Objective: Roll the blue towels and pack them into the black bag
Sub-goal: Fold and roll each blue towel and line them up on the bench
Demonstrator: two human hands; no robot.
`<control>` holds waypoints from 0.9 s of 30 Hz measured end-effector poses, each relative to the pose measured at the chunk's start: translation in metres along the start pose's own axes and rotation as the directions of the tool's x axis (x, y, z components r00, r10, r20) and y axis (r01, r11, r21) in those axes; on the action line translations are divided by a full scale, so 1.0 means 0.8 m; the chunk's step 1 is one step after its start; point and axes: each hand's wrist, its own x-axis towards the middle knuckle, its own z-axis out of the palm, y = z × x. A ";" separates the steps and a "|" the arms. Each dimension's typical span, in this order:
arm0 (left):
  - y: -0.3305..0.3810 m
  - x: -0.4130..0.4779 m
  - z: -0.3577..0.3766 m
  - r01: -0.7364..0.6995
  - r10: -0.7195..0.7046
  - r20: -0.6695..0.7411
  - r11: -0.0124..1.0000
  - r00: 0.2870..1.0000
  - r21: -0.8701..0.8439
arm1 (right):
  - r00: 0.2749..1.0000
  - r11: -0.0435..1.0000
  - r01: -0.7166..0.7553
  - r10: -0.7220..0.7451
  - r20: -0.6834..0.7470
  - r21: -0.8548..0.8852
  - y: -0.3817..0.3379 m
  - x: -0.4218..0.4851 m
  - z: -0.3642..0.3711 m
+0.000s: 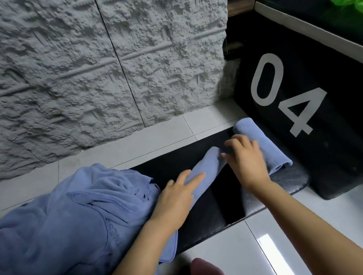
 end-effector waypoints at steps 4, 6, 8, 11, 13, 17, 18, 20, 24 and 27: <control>0.055 0.026 0.011 0.222 -0.256 -0.026 0.879 0.966 -0.422 | 0.954 0.948 -0.293 0.298 0.018 -0.121 0.049 -0.007 -0.028; 0.090 0.051 0.019 0.281 -0.354 -0.028 0.786 0.935 -0.550 | 0.932 0.939 -0.332 0.341 0.125 -0.091 0.063 -0.009 -0.034; 0.121 0.075 0.021 0.321 -0.418 -0.011 0.713 0.908 -0.624 | 0.934 0.950 -0.309 0.314 0.170 -0.052 0.073 -0.010 -0.037; 0.153 0.106 0.026 0.352 -0.461 0.016 0.654 0.887 -0.670 | 0.935 0.952 -0.307 0.298 0.192 0.016 0.080 -0.008 -0.043; 0.167 0.122 0.032 0.347 -0.454 0.020 0.652 0.891 -0.674 | 0.936 0.954 -0.290 0.267 0.228 0.072 0.081 -0.005 -0.044; 0.179 0.136 0.036 0.283 -0.423 0.039 0.534 0.905 -0.797 | 0.919 0.946 -0.300 0.252 0.303 0.124 0.086 -0.002 -0.049; 0.178 0.135 0.034 0.266 -0.417 0.051 0.475 0.907 -0.839 | 0.913 0.947 -0.307 0.266 0.308 0.094 0.086 -0.001 -0.049; 0.172 0.129 0.032 0.242 -0.387 0.078 0.397 0.919 -0.885 | 0.910 0.947 -0.317 0.287 0.298 0.058 0.084 0.000 -0.048; 0.152 0.113 0.023 0.307 -0.324 0.197 0.336 0.925 -0.890 | 0.886 0.924 -0.380 0.347 0.308 0.052 0.073 0.005 -0.047; 0.137 0.090 0.001 0.302 -0.313 0.186 0.383 0.932 -0.873 | 0.860 0.910 -0.414 0.394 0.325 -0.007 0.065 0.013 -0.056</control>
